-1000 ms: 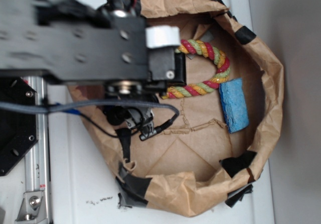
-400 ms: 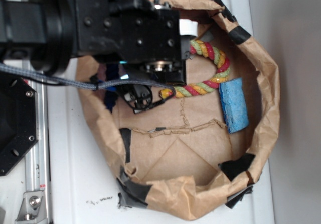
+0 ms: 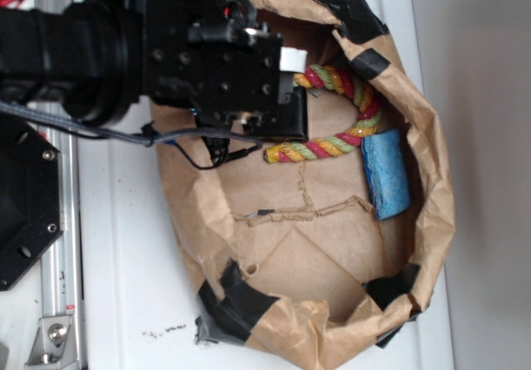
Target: Grab the blue rope.
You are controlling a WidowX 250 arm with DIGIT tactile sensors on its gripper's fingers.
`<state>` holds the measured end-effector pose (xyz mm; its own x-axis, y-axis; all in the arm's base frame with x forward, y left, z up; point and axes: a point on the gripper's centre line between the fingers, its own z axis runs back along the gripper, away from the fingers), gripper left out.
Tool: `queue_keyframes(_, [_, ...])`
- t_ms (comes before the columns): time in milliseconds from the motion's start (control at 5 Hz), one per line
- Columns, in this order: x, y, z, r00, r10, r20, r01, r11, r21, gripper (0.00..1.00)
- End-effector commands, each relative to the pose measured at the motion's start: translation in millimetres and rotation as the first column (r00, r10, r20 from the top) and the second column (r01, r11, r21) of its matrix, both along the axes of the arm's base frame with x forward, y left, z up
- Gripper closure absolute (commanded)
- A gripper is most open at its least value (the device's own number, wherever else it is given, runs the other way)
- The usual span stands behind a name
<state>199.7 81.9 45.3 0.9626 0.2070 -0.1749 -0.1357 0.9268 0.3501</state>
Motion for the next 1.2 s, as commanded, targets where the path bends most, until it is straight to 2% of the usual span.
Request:
queue_keyframes(0, [-1.9, 15.2, 2.6, 0.912, 0.400, 0.094, -0.401, 0.916, -0.005, 0.00])
queue_keyframes(200, [2.9, 13.8, -12.4, 0.887, 0.452, 0.096, -0.455, 0.890, 0.010, 0.00])
queue_keyframes(400, [-1.0, 26.6, -21.6, 0.887, 0.457, 0.075, -0.457, 0.890, -0.018, 0.00])
queue_keyframes(600, [-14.7, 48.4, -34.0, 0.912, 0.405, 0.069, -0.404, 0.914, -0.026, 0.00])
queue_keyframes(800, [-21.5, 55.2, -37.5, 0.916, 0.395, 0.069, -0.389, 0.917, -0.082, 0.00])
queue_keyframes(1000, [-22.9, 52.0, -36.2, 0.930, 0.362, 0.065, -0.355, 0.929, -0.104, 0.00])
